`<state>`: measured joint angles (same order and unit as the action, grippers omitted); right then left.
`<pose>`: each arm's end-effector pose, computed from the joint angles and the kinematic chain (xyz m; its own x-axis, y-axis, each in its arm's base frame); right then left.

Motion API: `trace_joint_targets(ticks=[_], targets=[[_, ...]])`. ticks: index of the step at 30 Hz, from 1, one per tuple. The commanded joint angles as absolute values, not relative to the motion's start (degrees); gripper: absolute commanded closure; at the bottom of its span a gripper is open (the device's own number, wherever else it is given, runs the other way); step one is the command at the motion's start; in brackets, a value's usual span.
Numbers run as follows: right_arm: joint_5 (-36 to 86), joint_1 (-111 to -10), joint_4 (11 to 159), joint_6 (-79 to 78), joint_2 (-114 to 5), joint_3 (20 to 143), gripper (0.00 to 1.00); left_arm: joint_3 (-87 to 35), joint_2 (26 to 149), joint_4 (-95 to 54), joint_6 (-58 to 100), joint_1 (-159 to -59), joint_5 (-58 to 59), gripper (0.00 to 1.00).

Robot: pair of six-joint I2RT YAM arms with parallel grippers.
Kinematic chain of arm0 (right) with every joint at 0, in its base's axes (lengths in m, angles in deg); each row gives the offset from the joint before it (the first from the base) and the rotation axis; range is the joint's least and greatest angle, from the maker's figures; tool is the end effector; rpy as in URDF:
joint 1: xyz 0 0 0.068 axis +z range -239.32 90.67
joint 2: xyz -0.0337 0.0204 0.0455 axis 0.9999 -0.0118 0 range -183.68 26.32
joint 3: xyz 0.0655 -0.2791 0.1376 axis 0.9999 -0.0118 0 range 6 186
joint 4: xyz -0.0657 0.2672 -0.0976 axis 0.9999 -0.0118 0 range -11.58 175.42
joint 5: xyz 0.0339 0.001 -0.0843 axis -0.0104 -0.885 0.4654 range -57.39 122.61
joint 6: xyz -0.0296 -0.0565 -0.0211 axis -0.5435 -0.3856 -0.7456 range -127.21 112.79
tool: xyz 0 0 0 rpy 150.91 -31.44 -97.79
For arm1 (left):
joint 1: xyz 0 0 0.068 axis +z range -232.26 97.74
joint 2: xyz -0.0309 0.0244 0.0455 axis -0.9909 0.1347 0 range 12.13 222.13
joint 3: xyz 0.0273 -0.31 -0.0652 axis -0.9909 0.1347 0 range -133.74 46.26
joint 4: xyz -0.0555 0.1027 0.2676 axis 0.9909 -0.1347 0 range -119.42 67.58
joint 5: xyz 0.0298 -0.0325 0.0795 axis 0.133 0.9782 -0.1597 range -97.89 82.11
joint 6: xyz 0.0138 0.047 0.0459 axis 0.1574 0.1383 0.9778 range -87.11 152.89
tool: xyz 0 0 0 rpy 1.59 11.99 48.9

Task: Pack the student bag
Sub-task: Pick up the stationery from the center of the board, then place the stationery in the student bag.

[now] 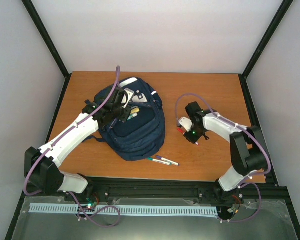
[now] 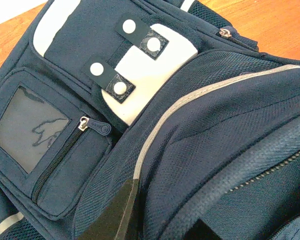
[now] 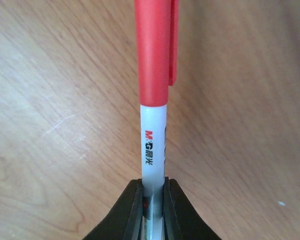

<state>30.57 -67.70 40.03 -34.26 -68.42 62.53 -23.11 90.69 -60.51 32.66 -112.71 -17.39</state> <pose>0.2919 0.1179 0.1717 -0.6536 -0.7480 -0.1154 -0.7514 0.6595 -0.0193 0.2871 -0.1585 0.3395 -0.6350 0.3687 -0.6789 0.4009 0.9085 0.1184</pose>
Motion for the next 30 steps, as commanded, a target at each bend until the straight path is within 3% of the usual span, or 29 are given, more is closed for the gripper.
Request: trace_joint_targets(ticks=[1, 7, 19, 30], targets=[[30.66, -68.17, 37.80, -36.13, -61.51, 65.61, 0.97, -25.99, 90.31, -57.85, 31.43, -111.88, -16.73, 0.89], [24.82, -67.30, 35.26, -38.92, -54.53, 69.35, 0.97, -25.98, 90.68, -58.05, 31.49, -111.85, -17.21, 0.89], [34.45, -52.18, 37.08, -53.18, -44.98, 72.70, 0.97, -26.33, 90.83, -58.41, 31.22, -111.88, -16.50, 0.89], [50.14, -37.14, 45.31, -68.95, -49.30, 77.10, 0.97, -26.17, 90.66, -58.59, 31.91, -111.88, -18.11, 0.89]])
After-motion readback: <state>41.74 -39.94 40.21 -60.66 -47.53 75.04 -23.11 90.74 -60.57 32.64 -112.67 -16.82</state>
